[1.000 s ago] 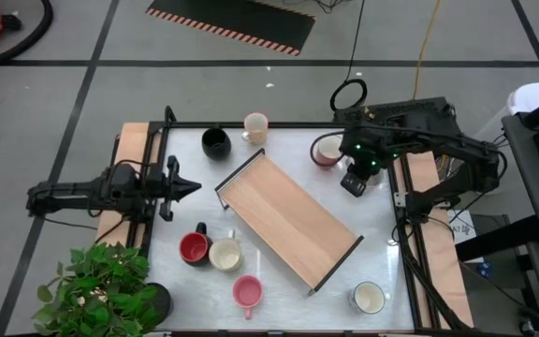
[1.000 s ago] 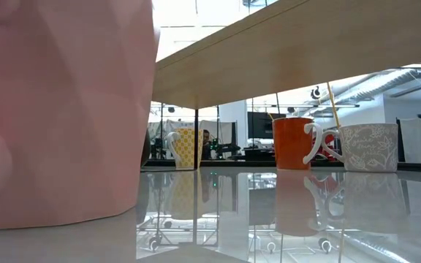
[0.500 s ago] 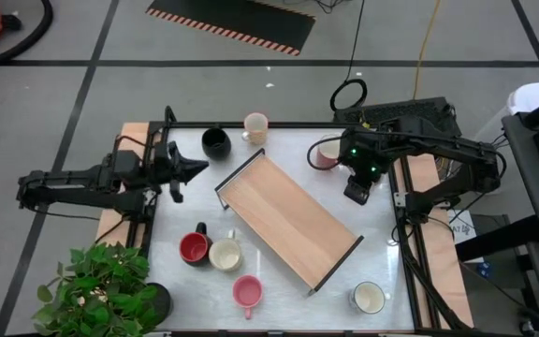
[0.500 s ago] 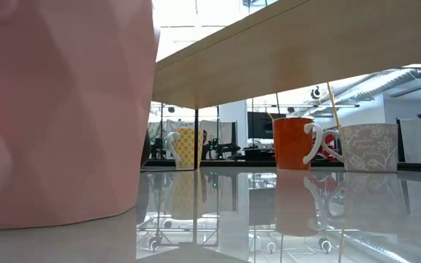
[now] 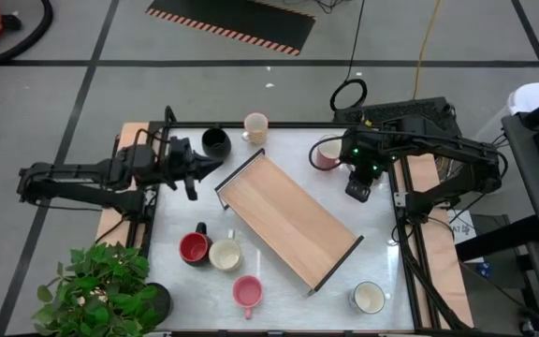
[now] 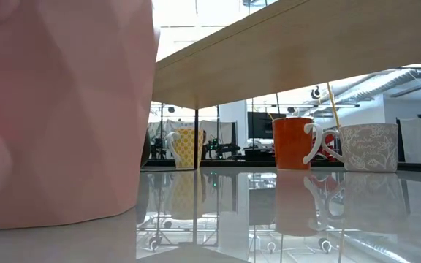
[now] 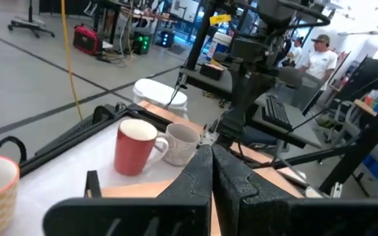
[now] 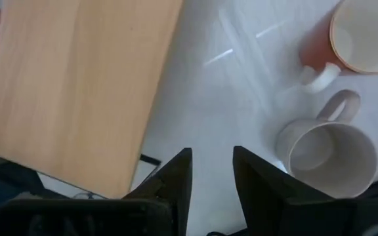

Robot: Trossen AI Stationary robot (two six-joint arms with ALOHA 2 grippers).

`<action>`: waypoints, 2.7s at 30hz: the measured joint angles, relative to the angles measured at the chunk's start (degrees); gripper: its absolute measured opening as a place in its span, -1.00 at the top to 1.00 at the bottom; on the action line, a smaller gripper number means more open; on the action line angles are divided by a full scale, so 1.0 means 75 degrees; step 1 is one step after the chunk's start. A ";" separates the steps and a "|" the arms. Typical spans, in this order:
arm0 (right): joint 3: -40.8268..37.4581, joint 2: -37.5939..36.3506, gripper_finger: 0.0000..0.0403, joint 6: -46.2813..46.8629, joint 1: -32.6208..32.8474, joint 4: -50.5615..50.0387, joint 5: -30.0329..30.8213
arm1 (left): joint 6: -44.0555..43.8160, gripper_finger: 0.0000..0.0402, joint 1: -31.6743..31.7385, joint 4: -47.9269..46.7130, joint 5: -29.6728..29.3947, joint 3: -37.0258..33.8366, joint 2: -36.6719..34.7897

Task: Place coffee mugs
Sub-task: Put the gray mug on the shelf

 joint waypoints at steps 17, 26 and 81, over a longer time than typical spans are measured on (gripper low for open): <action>-0.1485 -0.0897 0.47 -0.0631 0.0017 0.0294 0.0396 | -0.0512 0.91 0.0210 0.0002 0.0000 0.0571 0.0091; -0.2798 -0.1187 -0.02 0.0592 0.0017 0.0834 0.0474 | -0.0040 0.91 0.0325 -0.0073 -0.0001 0.0918 0.0091; -0.6202 -0.0538 0.51 -0.0835 -0.1250 0.3465 0.0965 | 0.0068 0.90 0.0737 -0.0105 0.0428 0.0918 0.0493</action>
